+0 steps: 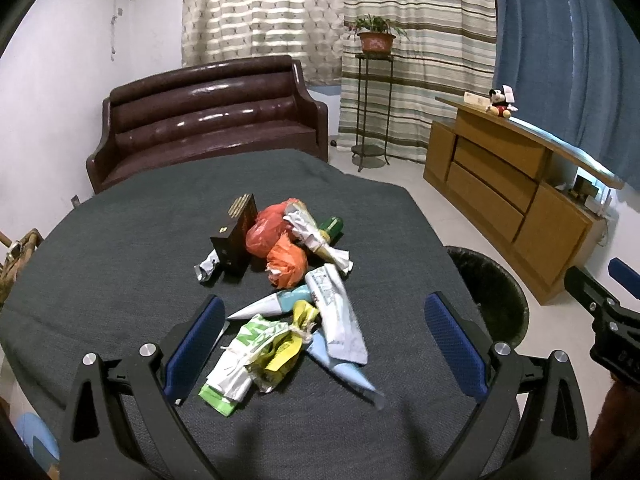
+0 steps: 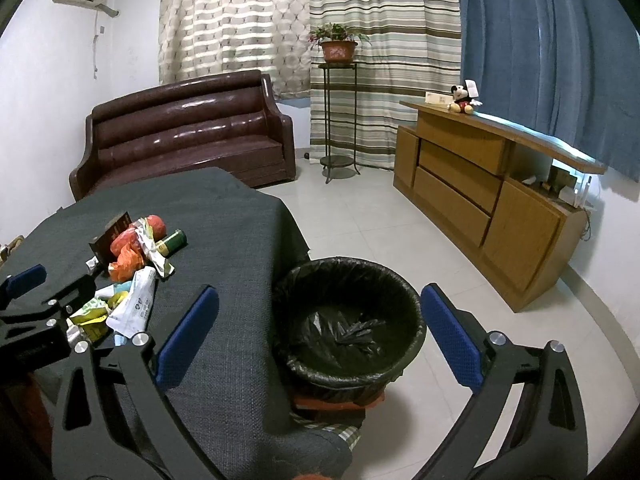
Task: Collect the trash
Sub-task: 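Grasp the white tube with the left gripper while the right grasps the white paper packet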
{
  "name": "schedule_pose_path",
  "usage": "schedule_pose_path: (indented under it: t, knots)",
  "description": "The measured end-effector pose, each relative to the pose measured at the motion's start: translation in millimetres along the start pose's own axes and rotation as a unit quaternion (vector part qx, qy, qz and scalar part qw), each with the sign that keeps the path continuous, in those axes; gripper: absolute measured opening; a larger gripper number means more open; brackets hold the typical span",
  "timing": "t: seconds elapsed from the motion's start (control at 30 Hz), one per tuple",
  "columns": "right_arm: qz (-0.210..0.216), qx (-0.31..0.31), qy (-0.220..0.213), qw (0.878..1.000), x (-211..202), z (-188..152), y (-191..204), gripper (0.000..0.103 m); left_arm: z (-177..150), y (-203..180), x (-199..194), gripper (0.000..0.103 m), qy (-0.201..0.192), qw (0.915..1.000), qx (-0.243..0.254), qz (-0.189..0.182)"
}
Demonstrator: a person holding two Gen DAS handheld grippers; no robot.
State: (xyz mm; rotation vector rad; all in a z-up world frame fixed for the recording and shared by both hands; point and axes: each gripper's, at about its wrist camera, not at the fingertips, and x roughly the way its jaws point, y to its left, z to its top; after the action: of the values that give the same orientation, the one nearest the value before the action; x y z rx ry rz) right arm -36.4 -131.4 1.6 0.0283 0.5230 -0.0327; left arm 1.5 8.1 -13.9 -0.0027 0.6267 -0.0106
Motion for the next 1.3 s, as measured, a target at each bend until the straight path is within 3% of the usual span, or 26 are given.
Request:
schedule_pose_path:
  t: [0.13, 0.6, 0.63, 0.73, 0.83, 1.0, 1.17, 1.3]
  knots:
    - [0.001, -0.009, 0.007, 1.000, 7.3, -6.9, 13.7, 0.085, -4.9, 16.4, 0.3, 0.097, 0.004, 0.9999, -0.005, 0.008]
    - [0.040, -0.043, 0.036, 0.998, 27.6, -12.1, 73.4, 0.084, -34.6, 105.1, -1.4, 0.094, 0.032, 0.9970, -0.033, 0.061]
    - [0.042, -0.045, 0.038, 0.997, 29.4, -12.1, 76.3, 0.084, -35.8, 108.6, -0.8, 0.092, 0.036, 0.9968, -0.034, 0.063]
    - [0.045, -0.051, 0.045, 0.997, 34.1, -14.4, 86.2, 0.084, -39.5, 118.3, 4.2, 0.071, 0.053, 0.9969, -0.032, 0.049]
    - [0.049, -0.046, 0.052, 0.996, 38.7, -15.3, 94.3, 0.084, -43.5, 124.3, 10.5, 0.070, 0.071, 0.9964, -0.040, 0.024]
    - [0.054, -0.047, 0.058, 0.996, 43.3, -16.7, 106.9, 0.084, -51.0, 118.5, 8.9, 0.069, 0.079, 0.9968, -0.006, 0.010]
    - [0.058, -0.054, 0.061, 0.995, 44.9, -18.6, 116.5, 0.084, -54.0, 122.0, 21.3, 0.048, 0.103, 0.9946, -0.011, -0.006]
    - [0.058, -0.056, 0.064, 0.995, 46.1, -19.5, 119.4, 0.084, -55.3, 125.3, 22.2, 0.039, 0.106, 0.9943, -0.012, -0.010]
